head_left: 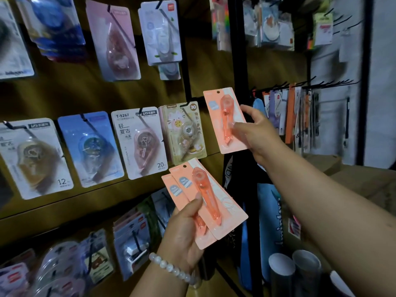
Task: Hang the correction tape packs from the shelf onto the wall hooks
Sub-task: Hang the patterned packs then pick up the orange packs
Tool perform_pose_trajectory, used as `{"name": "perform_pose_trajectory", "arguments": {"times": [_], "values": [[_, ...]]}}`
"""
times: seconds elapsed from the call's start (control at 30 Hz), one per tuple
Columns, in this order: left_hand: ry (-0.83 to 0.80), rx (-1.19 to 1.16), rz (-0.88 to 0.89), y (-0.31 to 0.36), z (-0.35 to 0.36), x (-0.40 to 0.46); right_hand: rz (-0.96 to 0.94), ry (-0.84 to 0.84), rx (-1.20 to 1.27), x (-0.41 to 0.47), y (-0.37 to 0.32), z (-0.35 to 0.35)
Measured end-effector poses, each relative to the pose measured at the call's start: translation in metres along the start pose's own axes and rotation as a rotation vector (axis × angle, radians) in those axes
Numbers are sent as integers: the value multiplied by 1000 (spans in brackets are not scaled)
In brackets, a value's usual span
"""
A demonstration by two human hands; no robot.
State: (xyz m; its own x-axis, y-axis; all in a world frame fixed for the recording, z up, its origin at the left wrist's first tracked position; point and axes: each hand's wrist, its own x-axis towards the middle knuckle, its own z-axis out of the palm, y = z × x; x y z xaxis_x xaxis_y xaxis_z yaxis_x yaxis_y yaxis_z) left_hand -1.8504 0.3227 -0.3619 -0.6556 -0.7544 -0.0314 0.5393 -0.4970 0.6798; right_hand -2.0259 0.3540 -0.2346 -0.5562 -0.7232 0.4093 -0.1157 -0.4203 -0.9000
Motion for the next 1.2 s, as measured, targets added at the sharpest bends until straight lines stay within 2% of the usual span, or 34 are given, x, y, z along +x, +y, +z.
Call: {"name": "perform_pose_trajectory", "arguments": {"times": [0.2, 0.33, 0.67, 0.77, 0.97, 1.2], "values": [[14, 12, 0, 3, -1, -4, 13, -5, 106, 3, 22, 2], [4, 15, -19, 0, -5, -1, 24, 55, 38, 16, 25, 9], [35, 62, -13, -4, -13, -3, -32, 17, -538, 8, 42, 24], [52, 87, 8, -6, -15, -4, 31, -32, -516, -22, 52, 17], [100, 144, 79, -9, -10, -8, 326, -246, -431, -82, 75, 6], [133, 178, 97, -9, 0, -17, 338, -206, -237, -96, 71, 4]]}}
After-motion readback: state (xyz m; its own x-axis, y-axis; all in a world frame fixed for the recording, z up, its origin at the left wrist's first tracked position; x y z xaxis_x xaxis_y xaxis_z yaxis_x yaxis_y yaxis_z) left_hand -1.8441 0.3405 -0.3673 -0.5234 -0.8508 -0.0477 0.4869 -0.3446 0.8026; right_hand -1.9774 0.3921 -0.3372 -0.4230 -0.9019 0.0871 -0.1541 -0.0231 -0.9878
